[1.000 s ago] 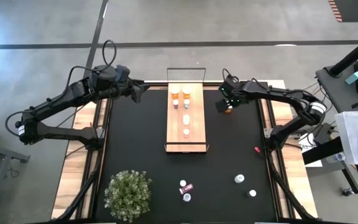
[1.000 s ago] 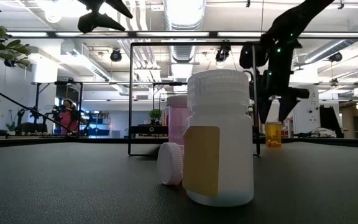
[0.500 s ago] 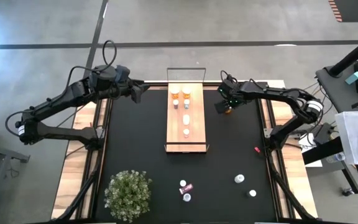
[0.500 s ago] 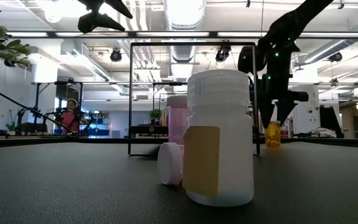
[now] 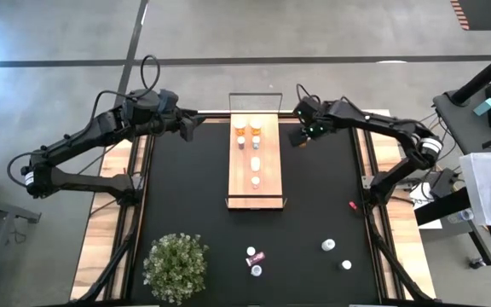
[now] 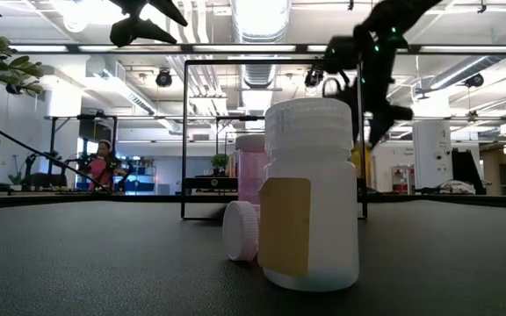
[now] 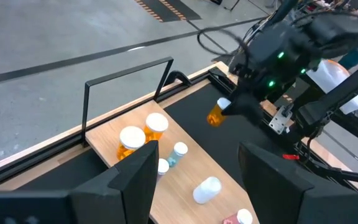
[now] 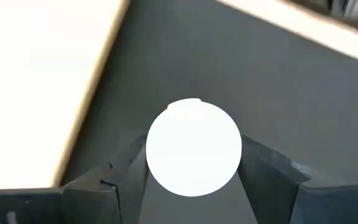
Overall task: Pick and place medicine bottles onto shelf by color
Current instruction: Put the orange pill bottle aligned with the orange pill bottle on the shelf
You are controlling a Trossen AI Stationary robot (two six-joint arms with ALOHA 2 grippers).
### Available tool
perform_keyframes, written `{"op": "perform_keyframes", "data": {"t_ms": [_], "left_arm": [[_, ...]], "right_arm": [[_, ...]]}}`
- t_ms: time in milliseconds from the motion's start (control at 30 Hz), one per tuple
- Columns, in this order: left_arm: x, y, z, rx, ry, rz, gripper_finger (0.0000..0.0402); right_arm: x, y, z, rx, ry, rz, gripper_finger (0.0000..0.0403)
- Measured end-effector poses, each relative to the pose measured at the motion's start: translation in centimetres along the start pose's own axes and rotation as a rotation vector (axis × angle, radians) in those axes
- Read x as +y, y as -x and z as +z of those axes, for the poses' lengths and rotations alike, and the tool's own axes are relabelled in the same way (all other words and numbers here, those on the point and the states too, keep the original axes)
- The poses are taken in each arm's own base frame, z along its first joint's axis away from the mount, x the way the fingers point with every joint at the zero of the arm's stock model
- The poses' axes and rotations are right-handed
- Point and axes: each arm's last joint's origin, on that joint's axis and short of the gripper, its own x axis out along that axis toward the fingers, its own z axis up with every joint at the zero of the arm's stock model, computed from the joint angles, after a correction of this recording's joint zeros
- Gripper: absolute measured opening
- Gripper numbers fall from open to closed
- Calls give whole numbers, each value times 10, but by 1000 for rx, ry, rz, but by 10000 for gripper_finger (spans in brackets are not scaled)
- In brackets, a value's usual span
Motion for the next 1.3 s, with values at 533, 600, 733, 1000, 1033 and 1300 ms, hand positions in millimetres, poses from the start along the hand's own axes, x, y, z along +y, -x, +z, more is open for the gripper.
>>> {"op": "perform_keyframes", "data": {"t_ms": [533,600,733,1000,1033,1300], "left_arm": [[0,0,0,1,0,0,203],[0,0,0,1,0,0,203],[0,0,0,3,0,1,203],[0,0,0,4,-1,1,203],[0,0,0,4,-1,1,203],[0,0,0,4,-1,1,203]], "right_arm": [[51,6,41,-67,129,55,214],[56,1,45,-50,152,45,214],[62,-9,53,-32,182,33,214],[72,-28,62,-9,234,18,215],[72,-31,63,-6,237,14,215],[76,-43,67,-23,233,18,215]]}}
